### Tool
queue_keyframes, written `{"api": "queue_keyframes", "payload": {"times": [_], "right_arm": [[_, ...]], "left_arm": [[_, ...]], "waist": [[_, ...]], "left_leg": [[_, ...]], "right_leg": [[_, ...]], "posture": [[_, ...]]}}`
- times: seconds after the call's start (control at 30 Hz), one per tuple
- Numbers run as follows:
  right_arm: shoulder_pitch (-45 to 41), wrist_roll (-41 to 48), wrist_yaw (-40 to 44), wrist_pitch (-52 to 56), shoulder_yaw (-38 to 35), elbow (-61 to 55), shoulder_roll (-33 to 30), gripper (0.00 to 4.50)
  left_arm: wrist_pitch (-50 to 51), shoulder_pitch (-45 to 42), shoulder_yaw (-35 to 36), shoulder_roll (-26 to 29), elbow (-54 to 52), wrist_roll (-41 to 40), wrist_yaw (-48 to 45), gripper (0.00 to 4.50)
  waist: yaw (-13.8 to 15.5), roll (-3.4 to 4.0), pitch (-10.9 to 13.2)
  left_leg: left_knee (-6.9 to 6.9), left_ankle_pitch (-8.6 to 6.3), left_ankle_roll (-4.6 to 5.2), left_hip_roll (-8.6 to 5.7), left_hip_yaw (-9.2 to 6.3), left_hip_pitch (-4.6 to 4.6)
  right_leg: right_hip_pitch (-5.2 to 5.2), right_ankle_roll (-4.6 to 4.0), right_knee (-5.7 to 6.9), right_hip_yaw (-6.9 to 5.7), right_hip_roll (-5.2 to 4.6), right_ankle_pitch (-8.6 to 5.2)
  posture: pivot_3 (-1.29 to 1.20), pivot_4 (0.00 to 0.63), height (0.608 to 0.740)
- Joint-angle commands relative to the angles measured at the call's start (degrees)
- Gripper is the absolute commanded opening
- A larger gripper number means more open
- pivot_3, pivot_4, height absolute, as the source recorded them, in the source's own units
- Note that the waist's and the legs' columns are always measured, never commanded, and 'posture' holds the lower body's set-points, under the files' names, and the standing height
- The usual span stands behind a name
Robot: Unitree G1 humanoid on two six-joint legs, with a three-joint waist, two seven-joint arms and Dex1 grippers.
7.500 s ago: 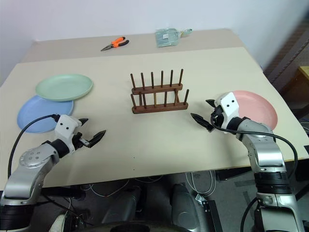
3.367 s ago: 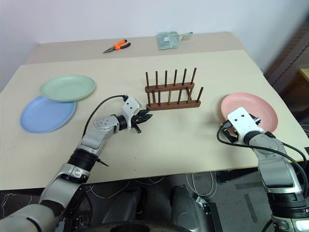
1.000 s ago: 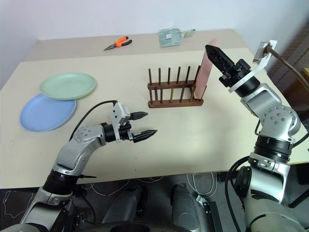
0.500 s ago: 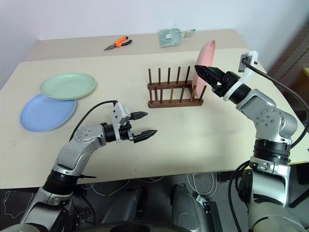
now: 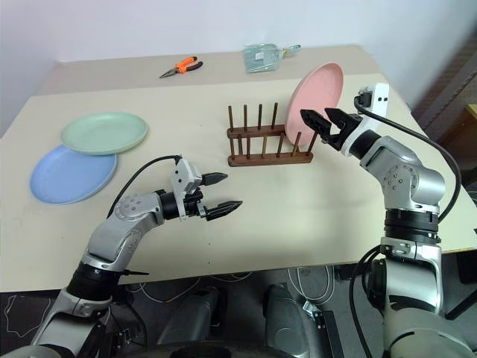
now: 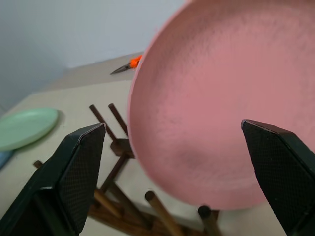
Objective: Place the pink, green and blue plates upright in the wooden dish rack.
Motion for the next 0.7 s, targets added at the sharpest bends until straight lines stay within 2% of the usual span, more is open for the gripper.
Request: {"api": "queue_keyframes", "payload": {"times": [0.03, 0.13, 0.27, 0.43, 0.6, 0.7], "right_arm": [[-0.86, -3.19, 0.02, -2.72, 1.85, -5.16, -0.96, 4.5], [-1.43, -5.29, -2.5, -1.85, 3.27, -8.16, -0.37, 4.5], [-4.16, -8.29, -11.89, 2.04, 4.31, -10.56, 3.28, 4.5], [-4.14, -11.07, -18.03, 4.98, 6.82, -15.36, 7.53, 4.5], [-4.26, -15.75, -22.79, 4.28, 8.76, -13.91, 10.34, 4.5], [-4.68, -17.64, -25.2, 3.32, 8.18, -12.16, 11.74, 3.6]], "left_arm": [[-0.61, 0.02, 0.08, 0.06, -1.09, -0.22, 0.01, 4.36], [-0.69, 0.17, 0.07, 0.12, -1.07, -0.2, -0.07, 4.36], [-0.84, 0.24, -0.19, -0.01, -0.86, -0.09, -0.18, 4.36], [-0.94, 0.2, -0.28, -0.29, -0.71, -0.06, -0.04, 4.36], [-0.99, 0.56, -0.49, -0.32, -0.93, 0.04, -0.04, 4.36], [-1.01, 0.56, -0.54, -0.29, -0.97, 0.15, 0.06, 4.39]], "waist": [[-0.27, 0.0, 0.0], [-0.38, 0.0, 0.0], [-0.65, 0.0, 0.0], [-0.46, 0.01, 0.0], [-0.42, 0.01, -0.01], [-0.47, 0.01, -0.01]], "left_leg": [[0.0, 0.0, 0.0, 0.0, 0.0, 0.0], [0.0, 0.0, 0.0, 0.0, -0.01, 0.0], [0.01, 0.0, -0.01, 0.01, 0.0, 0.01], [-0.01, 0.01, -0.03, 0.01, -0.02, -0.01], [-0.01, 0.01, -0.03, -0.01, -0.02, -0.01], [-0.02, 0.01, -0.03, -0.02, -0.01, -0.01]], "right_leg": [[0.0, 0.0, 0.0, 0.0, 0.0, 0.0], [0.0, 0.0, 0.01, 0.0, 0.0, 0.0], [-0.02, -0.01, 0.02, 0.02, 0.0, 0.0], [-0.05, -0.03, 0.04, 0.04, 0.01, 0.02], [-0.06, -0.03, 0.05, 0.03, 0.01, 0.02], [-0.06, -0.03, 0.04, 0.03, 0.01, 0.02]], "posture": [[0.0, 0.15, 0.738], [0.0, 0.15, 0.738], [0.0, 0.15, 0.738], [0.0, 0.15, 0.738], [0.0, 0.15, 0.738], [0.0, 0.15, 0.738]]}}
